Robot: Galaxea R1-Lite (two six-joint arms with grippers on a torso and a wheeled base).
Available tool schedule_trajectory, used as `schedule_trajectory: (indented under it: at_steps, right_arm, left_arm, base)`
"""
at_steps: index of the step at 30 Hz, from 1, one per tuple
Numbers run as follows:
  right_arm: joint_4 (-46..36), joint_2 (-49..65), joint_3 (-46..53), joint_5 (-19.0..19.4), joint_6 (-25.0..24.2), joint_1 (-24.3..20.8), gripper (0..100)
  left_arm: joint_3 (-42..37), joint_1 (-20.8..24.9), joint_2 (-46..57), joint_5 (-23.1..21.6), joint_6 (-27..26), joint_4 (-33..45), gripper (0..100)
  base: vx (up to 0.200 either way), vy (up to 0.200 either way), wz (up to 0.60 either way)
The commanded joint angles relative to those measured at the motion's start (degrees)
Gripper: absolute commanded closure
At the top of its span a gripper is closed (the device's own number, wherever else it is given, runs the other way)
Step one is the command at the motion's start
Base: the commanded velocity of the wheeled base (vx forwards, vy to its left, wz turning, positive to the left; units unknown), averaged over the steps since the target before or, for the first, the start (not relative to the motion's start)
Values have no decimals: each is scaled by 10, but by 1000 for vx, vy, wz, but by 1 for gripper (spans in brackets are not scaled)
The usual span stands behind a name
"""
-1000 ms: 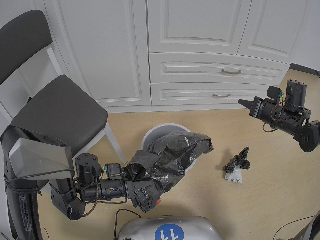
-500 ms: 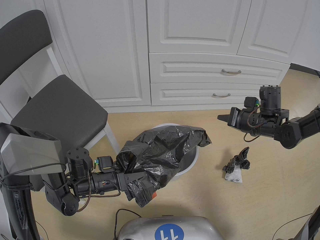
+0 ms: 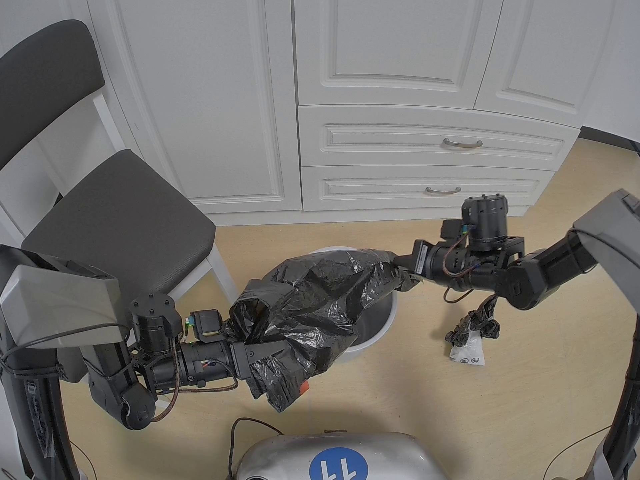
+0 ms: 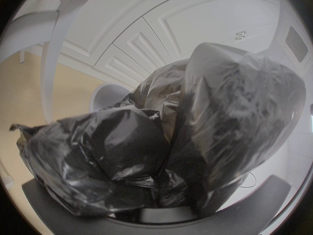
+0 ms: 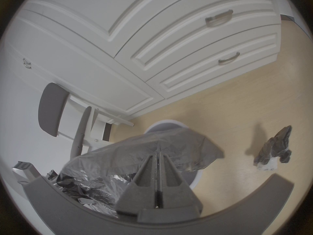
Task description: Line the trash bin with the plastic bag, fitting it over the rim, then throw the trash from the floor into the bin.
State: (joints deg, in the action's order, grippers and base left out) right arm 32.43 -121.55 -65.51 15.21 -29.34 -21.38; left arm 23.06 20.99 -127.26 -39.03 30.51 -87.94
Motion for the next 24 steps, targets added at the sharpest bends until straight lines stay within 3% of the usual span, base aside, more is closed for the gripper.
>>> schedule_trajectory:
  at_steps: [1, 11, 20, 24]
  right_arm:
    - [29, -89, -30, -6, -11, -36, 100]
    - [91, -189, -64, -40, -57, -89, 100]
    - [82, -292, -201, -56, -114, -82, 100]
    - [81, -331, -268, -71, -115, -72, 100]
  left_arm:
    - [-1, 0, -2, 0, 0, 0, 100]
    - [21, 5, -17, 9, 7, 0, 100]
    - [49, 27, -38, 11, 7, -1, 100]
    - [59, 41, -48, 44, 7, -1, 100]
  base:
    - [0, 0, 0]
    - [0, 0, 0]
    - [0, 0, 0]
    - [0, 0, 0]
